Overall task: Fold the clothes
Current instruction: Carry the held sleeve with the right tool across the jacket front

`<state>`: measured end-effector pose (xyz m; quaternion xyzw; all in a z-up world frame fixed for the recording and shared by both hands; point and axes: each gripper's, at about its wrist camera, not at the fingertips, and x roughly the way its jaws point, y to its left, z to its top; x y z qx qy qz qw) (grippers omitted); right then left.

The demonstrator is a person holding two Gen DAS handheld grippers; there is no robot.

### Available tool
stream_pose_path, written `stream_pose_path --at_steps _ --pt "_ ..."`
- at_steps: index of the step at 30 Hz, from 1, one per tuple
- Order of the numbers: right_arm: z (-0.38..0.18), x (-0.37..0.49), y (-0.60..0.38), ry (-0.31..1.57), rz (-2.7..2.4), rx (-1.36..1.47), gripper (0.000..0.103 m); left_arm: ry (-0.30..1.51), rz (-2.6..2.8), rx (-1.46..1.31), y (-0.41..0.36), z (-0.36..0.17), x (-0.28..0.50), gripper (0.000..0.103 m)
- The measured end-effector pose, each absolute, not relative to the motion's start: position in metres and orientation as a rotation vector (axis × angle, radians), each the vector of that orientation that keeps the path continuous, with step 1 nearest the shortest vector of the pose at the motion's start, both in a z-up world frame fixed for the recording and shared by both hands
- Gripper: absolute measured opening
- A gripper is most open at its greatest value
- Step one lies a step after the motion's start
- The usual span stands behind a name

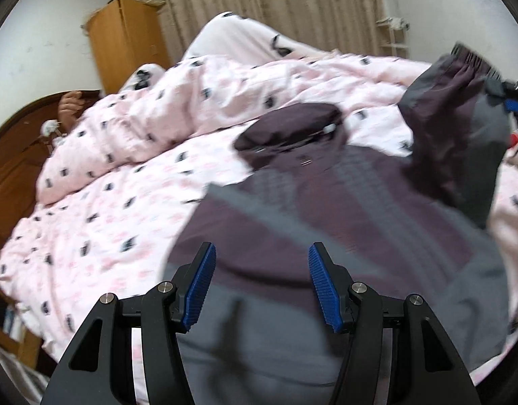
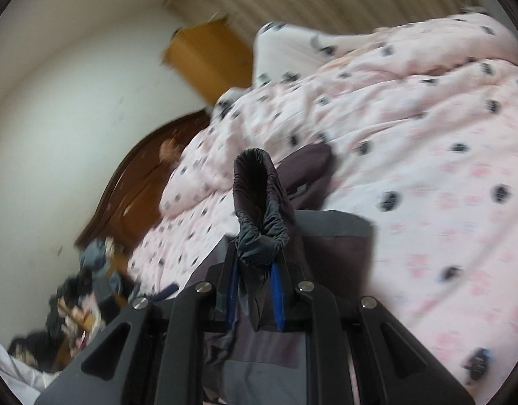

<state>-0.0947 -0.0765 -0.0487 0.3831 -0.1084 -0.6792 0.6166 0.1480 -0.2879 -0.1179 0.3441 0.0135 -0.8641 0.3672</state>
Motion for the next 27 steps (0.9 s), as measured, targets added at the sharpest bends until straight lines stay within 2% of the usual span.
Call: stream_pose_path --at_steps 14,24,27 --pt "-0.066 0.017 -0.194 0.208 -1.422 0.851 0.017 0.120 -2.195 0.940 -0.305 -0.141 0.176 0.052" --pt "-0.099 0.085 -0.214 0.577 -1.259 0.803 0.017 0.197 -2.191 0.911 -0.324 -0.139 0.188 0.052" --pt "-0.110 0.092 -0.216 0.636 -1.227 0.808 0.017 0.232 -2.195 0.897 -0.330 -0.136 0.189 0.052"
